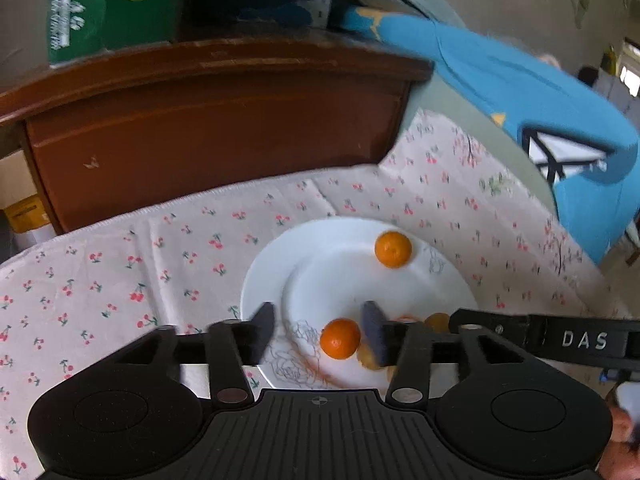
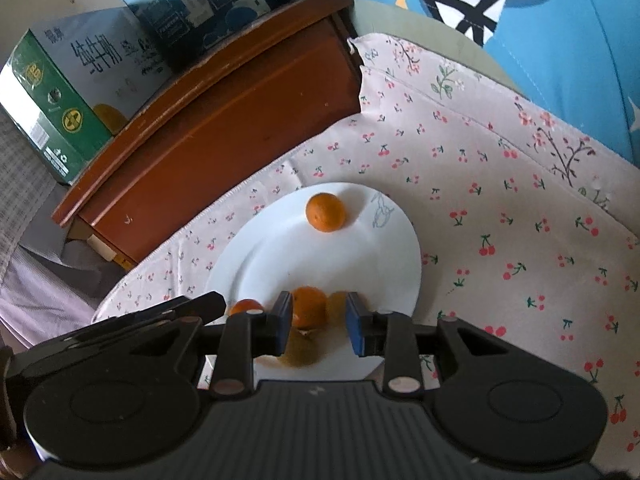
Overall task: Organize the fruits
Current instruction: 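Carry the orange and brown fruit onto the white plate and open both grippers, then withdraw both grippers from the plate toward the lone mandarin and fruit cluster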
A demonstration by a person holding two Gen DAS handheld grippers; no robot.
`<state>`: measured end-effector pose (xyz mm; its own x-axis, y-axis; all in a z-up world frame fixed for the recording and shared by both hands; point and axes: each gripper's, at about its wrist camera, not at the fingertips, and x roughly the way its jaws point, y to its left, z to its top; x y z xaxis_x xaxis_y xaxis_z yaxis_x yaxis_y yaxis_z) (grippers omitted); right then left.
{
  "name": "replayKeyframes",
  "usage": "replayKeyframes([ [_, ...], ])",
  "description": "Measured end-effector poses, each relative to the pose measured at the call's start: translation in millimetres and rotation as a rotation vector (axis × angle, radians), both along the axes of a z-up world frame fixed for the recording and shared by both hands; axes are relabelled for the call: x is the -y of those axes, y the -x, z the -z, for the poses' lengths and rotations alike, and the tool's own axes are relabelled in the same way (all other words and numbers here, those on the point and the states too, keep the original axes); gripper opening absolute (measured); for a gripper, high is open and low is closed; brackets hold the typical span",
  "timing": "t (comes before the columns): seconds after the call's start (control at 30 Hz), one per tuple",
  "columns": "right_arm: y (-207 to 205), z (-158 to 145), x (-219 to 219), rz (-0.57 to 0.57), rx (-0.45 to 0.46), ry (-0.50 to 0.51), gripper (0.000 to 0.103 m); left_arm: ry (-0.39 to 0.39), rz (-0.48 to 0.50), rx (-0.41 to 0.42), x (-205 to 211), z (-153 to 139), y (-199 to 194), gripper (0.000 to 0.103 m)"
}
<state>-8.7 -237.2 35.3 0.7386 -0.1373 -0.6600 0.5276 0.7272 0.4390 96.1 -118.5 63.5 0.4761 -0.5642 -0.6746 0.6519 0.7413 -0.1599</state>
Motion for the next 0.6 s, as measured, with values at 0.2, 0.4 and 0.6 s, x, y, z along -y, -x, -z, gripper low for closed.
replayKeyframes([
  [0.2,0.5,-7.0,-1.8,-0.02,0.025,0.019,0.031,0.012,-0.052,0.048,-15.4,-21.1,0.2,0.088],
  [0.4,-0.7,-6.1,-9.7,-0.068,0.018,0.022,0.032,-0.033,-0.081,0.007,-28.8,-22.2,-2.1,0.09],
  [0.6,1.7,-6.0,-19.6,-0.115,0.011,0.041,0.032,-0.073,-0.098,-0.013,-41.2,-20.5,-1.9,0.091],
])
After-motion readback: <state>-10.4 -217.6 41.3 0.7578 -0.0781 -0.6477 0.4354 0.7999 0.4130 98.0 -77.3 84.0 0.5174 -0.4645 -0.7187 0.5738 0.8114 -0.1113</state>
